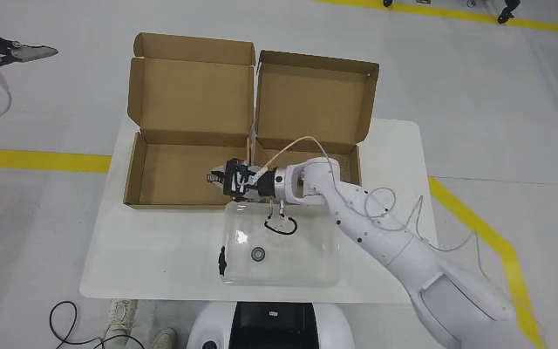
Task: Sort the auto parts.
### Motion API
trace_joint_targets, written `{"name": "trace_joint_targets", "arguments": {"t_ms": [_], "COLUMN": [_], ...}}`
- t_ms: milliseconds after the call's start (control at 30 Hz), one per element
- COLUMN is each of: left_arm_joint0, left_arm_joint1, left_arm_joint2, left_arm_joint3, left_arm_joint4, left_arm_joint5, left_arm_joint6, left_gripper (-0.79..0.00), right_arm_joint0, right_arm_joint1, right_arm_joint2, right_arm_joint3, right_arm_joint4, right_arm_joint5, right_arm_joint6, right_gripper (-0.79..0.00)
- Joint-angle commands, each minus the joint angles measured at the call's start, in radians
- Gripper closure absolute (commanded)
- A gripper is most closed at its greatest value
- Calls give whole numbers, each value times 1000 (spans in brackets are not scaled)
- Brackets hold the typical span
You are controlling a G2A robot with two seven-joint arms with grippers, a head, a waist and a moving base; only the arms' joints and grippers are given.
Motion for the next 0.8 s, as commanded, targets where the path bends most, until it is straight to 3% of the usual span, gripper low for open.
{"name": "trace_joint_targets", "arguments": {"t_ms": [0,500,767], "left_arm_joint0": [0,0,0], "left_arm_joint1": [0,0,0], "left_arm_joint2": [0,0,0], "left_arm_joint3": [0,0,0], "left_arm_joint4": [0,0,0], "left_arm_joint5": [0,0,0], "left_arm_joint6": [0,0,0], "left_gripper": [-785,-785,-785], "right_arm_joint0": [19,135,164], "right_arm_joint1": [-20,-175,-247], "right_arm_joint2": [-16,-117,-145], "right_arm_joint3": [56,363,495], "right_arm_joint4": [14,100,113], "right_arm_joint5": [3,-14,-22], "right_arm_joint6": [1,117,120], "right_gripper": [0,0,0]}}
